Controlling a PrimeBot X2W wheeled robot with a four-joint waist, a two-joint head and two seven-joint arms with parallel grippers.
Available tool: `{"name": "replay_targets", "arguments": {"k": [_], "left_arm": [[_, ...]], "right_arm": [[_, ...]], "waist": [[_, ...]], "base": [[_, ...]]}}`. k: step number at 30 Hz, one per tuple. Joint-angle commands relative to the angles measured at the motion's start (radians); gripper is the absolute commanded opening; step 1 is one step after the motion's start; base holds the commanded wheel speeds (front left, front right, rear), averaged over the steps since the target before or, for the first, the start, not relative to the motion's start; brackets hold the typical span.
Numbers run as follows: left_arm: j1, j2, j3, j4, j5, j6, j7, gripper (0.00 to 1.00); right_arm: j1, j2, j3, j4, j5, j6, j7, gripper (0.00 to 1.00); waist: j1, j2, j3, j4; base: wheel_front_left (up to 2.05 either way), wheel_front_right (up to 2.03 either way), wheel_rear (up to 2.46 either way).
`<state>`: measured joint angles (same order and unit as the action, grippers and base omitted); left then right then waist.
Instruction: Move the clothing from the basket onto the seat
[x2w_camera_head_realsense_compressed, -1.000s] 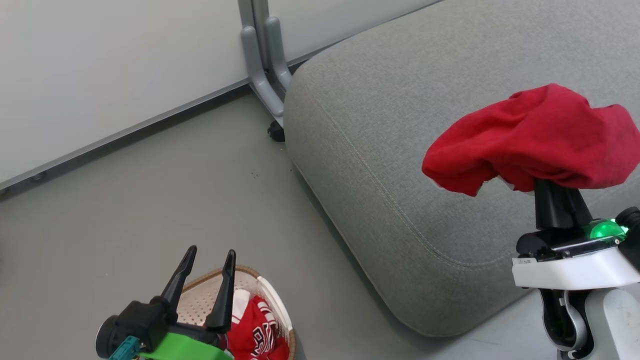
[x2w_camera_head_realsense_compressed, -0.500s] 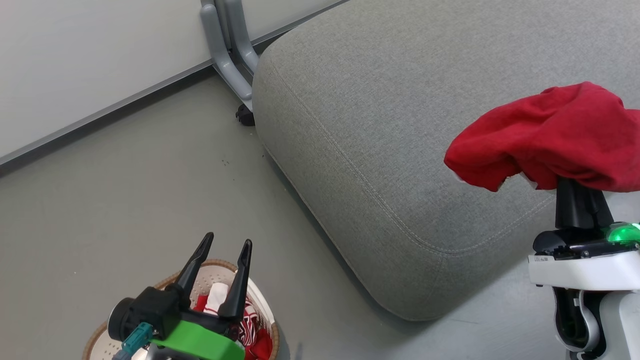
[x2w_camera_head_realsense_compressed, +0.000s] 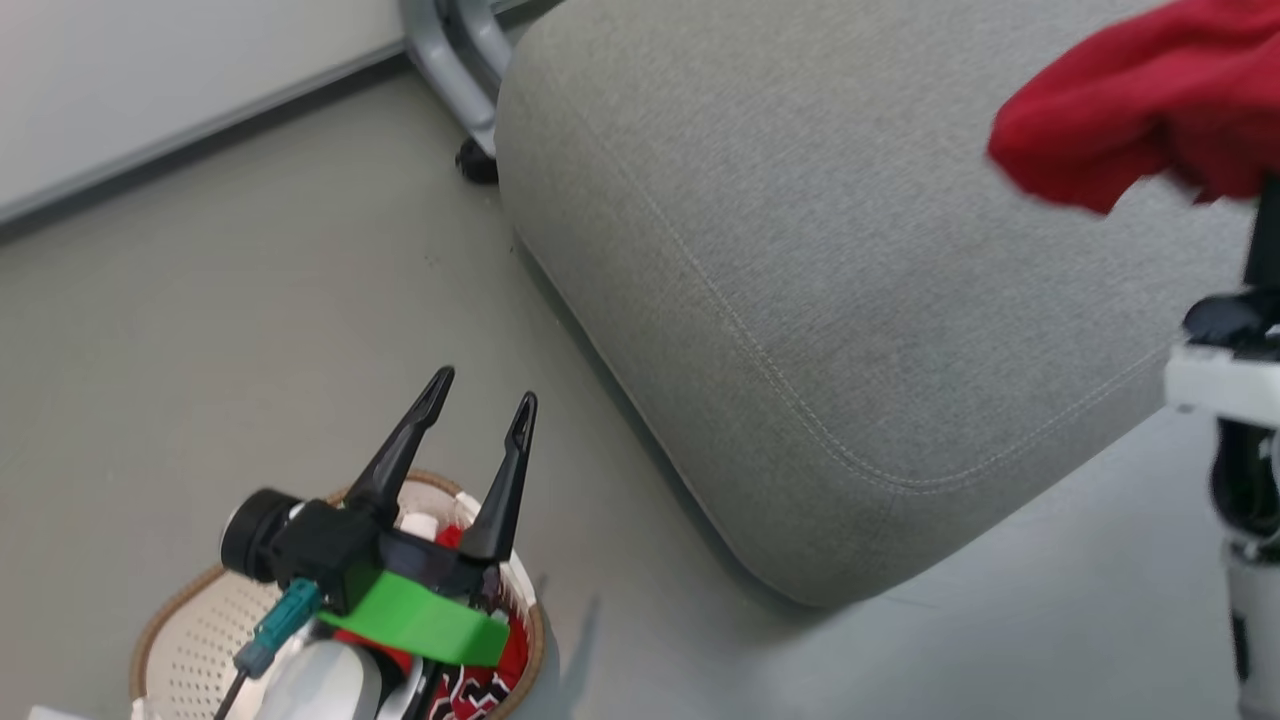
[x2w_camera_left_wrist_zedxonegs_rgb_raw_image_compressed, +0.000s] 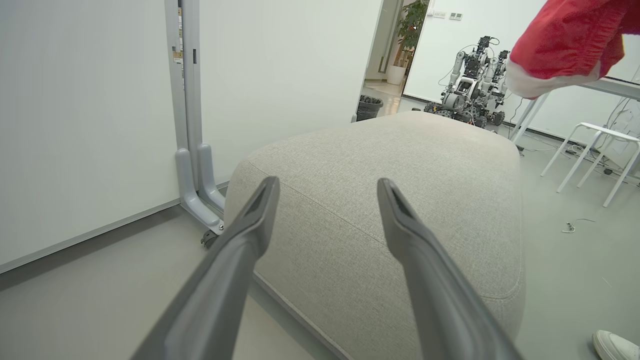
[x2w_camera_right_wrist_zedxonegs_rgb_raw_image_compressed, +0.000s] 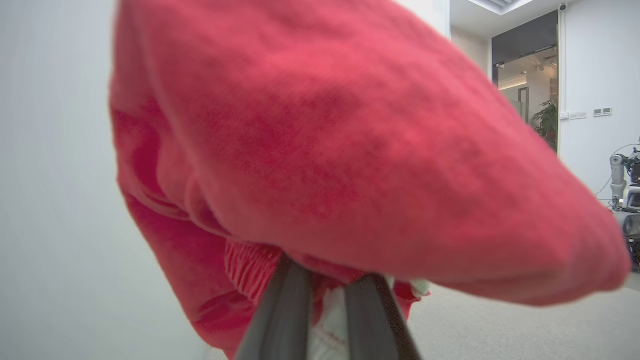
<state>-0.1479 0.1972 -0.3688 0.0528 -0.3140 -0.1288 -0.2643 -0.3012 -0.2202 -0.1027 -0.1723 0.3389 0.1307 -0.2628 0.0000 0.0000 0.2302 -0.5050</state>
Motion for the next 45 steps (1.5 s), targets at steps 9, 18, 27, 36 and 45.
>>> {"name": "replay_targets", "arguments": {"k": [9,18,27,36,45], "left_arm": [[-0.152,0.084,-0.074,-0.015,-0.007,-0.003,0.000,1.00],[-0.251,0.129,-0.122,-0.029,-0.008,-0.003,0.000,1.00],[-0.299,0.137,-0.158,-0.036,0.005,-0.003,0.000,1.00],[-0.297,0.135,-0.152,-0.027,0.002,-0.003,0.000,1.00],[-0.265,0.123,-0.164,-0.015,-0.005,-0.003,0.000,1.00]], "right_arm": [[-0.281,-0.108,-0.097,0.116,0.071,0.000,-0.003,0.00],[-0.525,-0.178,-0.138,0.371,0.142,0.000,-0.003,0.00],[-0.614,-0.181,-0.109,0.650,0.116,0.000,-0.003,0.00],[-0.589,-0.178,-0.047,0.851,0.103,0.000,-0.003,0.00],[-0.611,-0.182,0.148,1.042,0.200,0.000,-0.002,0.00]], "waist": [[0.0000,0.0000,0.295,0.161],[0.0000,0.0000,0.439,0.235],[0.0000,0.0000,0.507,0.282],[0.0000,0.0000,0.504,0.286],[0.0000,0.0000,0.456,0.272]], "base": [[0.00,0.00,0.00],[0.00,0.00,0.00],[0.00,0.00,0.00],[0.00,0.00,0.00],[0.00,0.00,0.00]]}}
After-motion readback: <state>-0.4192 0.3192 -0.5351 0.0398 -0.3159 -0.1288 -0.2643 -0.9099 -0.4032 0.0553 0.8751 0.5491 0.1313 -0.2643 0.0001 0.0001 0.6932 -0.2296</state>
